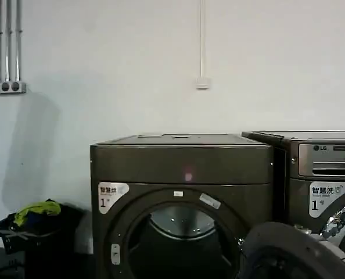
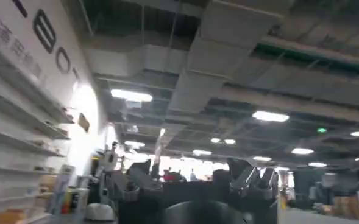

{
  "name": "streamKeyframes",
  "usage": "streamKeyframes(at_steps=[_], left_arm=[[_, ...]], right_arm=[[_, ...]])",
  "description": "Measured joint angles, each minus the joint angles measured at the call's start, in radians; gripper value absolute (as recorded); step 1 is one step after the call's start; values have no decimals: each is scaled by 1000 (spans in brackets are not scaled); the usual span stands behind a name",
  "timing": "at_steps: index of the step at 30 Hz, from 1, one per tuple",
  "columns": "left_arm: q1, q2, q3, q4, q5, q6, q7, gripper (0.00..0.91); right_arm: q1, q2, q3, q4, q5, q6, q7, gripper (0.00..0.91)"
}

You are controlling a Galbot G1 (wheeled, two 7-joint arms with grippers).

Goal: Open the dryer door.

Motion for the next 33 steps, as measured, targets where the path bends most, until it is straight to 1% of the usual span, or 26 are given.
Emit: streamKeyframes(at_steps=[11, 15, 19, 33], left_arm=[[-11, -62, 35, 5, 1, 0, -8, 907], [-16, -78, 46, 13, 4, -3, -38, 907], [-17, -100, 61, 12, 6, -2, -66, 907], [-8, -122, 84, 7, 16, 3, -75, 907]], right_arm=[[-11, 1, 15, -7, 2, -4, 17, 907], [-14, 1, 17, -13, 1, -22, 36, 907], [-18, 1, 18, -15, 0, -23, 38, 907], [-20, 1, 14, -6, 2, -22, 35, 907]])
